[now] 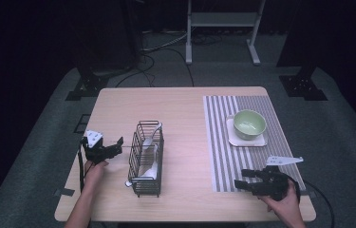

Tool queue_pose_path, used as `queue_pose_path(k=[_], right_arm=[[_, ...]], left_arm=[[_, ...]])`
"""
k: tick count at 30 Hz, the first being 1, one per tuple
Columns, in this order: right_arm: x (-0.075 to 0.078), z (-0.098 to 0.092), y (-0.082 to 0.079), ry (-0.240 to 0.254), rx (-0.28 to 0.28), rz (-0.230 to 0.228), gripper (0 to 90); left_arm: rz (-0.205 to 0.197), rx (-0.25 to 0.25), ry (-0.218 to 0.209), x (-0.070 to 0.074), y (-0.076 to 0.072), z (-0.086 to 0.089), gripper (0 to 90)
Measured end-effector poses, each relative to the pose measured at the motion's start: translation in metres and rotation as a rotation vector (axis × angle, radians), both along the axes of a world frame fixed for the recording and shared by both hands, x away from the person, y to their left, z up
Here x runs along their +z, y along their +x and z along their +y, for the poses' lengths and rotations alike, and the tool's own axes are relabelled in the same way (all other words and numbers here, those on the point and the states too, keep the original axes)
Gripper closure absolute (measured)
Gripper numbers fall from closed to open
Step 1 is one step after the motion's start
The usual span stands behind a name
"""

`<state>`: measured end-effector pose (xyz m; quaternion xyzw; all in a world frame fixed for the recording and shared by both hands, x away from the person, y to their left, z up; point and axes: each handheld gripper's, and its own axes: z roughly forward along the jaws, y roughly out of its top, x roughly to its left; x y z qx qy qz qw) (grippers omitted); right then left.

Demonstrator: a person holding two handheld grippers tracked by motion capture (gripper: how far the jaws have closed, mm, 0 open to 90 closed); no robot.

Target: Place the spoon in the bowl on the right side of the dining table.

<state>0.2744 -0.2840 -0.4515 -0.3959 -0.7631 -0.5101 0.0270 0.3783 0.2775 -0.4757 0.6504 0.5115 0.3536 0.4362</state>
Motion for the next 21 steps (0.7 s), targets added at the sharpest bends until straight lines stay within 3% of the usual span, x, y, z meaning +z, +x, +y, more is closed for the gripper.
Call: queue_pose_path(k=[14, 21], right_arm=[[0.012, 0.015, 0.012, -0.025, 0.039, 0.005, 26.5], [0.025, 0.031, 0.017, -0.027, 0.075, -0.005, 24.9]], left_arm=[[-0.001, -0.005, 0.005, 0.0, 0.0, 0.0, 0.9], [-0.001, -0.006, 0.01, 0.0, 0.0, -0.001, 0.9]])
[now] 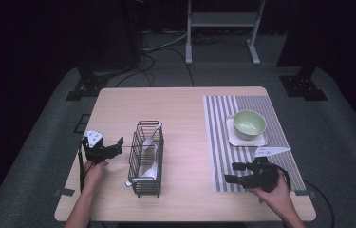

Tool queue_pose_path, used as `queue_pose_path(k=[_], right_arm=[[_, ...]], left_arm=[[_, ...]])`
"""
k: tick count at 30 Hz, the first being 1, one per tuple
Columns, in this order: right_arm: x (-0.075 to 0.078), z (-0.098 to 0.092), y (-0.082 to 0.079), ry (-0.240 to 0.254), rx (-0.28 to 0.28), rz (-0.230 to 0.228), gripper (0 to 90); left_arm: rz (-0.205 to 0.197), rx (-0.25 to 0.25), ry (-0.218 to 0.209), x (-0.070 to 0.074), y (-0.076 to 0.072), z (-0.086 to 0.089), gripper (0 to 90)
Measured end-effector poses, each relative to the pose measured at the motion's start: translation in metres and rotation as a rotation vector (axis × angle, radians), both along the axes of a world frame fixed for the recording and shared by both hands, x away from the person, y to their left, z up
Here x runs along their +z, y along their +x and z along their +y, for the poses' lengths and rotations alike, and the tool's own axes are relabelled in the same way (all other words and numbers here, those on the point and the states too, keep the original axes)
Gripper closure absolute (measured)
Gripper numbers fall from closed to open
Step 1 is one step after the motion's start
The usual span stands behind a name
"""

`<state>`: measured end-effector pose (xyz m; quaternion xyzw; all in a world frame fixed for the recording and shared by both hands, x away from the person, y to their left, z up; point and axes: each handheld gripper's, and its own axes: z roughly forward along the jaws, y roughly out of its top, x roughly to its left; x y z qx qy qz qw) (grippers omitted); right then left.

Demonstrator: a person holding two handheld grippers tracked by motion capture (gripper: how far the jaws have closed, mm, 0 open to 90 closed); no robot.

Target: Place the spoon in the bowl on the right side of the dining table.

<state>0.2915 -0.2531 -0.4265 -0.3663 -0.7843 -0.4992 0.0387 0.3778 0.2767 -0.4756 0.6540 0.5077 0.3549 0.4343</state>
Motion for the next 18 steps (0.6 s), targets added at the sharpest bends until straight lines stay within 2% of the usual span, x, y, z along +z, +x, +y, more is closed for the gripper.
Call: queue_pose_path(k=[18], right_arm=[[0.021, 0.027, 0.011, 0.012, 0.064, 0.004, 24.3]], left_arm=[[0.002, -0.002, 0.002, 0.0, 0.0, 0.0, 0.9]])
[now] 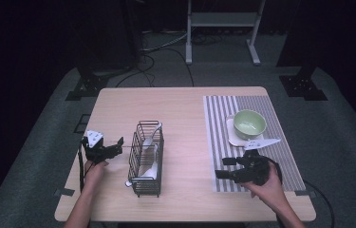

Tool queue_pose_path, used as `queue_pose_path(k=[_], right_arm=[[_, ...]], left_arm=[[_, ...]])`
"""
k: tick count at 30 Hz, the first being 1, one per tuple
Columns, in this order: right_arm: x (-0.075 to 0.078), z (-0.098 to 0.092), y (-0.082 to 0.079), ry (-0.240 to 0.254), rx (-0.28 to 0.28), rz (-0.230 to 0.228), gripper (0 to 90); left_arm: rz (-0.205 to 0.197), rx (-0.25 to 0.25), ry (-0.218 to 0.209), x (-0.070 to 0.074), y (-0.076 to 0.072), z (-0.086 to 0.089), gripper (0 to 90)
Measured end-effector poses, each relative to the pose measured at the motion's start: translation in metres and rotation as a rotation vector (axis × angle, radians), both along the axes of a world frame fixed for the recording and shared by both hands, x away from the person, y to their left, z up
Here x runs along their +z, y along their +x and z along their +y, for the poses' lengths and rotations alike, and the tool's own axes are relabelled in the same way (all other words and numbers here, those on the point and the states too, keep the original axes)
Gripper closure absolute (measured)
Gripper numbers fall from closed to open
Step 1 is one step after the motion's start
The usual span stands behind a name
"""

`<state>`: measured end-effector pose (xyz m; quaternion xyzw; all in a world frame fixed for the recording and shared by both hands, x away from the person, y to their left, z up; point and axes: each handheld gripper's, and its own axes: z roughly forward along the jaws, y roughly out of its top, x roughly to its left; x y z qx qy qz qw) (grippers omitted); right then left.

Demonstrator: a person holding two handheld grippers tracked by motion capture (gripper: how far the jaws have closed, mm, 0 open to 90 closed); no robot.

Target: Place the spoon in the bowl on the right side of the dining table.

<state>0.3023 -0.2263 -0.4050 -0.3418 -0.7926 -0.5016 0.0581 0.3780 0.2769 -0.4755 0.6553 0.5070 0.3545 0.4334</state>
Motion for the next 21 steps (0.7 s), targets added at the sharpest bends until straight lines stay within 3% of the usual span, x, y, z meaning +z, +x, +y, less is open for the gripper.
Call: queue_pose_path(k=[21], right_arm=[[0.022, 0.022, 0.01, 0.009, 0.041, 0.013, 24.2]], left_arm=[[0.001, -0.002, 0.001, 0.0, 0.0, 0.0, 1.0]])
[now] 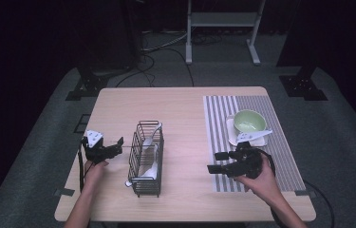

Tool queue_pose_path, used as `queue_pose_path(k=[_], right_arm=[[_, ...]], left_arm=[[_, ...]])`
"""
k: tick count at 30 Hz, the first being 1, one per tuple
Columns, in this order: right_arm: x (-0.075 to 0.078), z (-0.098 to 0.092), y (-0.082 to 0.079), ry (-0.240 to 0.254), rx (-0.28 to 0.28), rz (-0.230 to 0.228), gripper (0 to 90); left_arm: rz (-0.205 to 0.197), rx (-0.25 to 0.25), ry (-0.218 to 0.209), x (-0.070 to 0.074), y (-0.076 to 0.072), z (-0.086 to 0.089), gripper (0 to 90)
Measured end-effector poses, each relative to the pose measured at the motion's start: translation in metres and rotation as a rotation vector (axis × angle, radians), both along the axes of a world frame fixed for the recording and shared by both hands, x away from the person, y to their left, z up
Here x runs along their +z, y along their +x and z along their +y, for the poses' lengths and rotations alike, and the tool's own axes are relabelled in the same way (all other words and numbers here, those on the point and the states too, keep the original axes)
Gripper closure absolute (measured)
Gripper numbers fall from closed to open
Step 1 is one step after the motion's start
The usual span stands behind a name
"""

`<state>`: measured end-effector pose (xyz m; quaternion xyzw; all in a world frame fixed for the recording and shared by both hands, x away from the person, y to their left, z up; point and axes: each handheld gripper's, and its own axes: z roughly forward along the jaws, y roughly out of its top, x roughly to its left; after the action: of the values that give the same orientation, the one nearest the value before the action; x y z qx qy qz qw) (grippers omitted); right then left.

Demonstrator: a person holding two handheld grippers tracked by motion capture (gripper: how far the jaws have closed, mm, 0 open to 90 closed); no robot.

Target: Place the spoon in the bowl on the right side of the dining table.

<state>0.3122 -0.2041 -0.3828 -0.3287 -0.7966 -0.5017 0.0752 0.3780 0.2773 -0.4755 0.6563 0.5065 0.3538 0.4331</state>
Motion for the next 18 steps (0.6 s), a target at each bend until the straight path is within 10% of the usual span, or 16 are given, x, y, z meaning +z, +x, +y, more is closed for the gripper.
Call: queue_pose_path(k=[18], right_arm=[[0.013, 0.035, 0.011, -0.033, 0.065, 0.005, 24.2]], left_arm=[[-0.003, 0.001, -0.007, 0.0, 0.0, 0.0, 0.9]])
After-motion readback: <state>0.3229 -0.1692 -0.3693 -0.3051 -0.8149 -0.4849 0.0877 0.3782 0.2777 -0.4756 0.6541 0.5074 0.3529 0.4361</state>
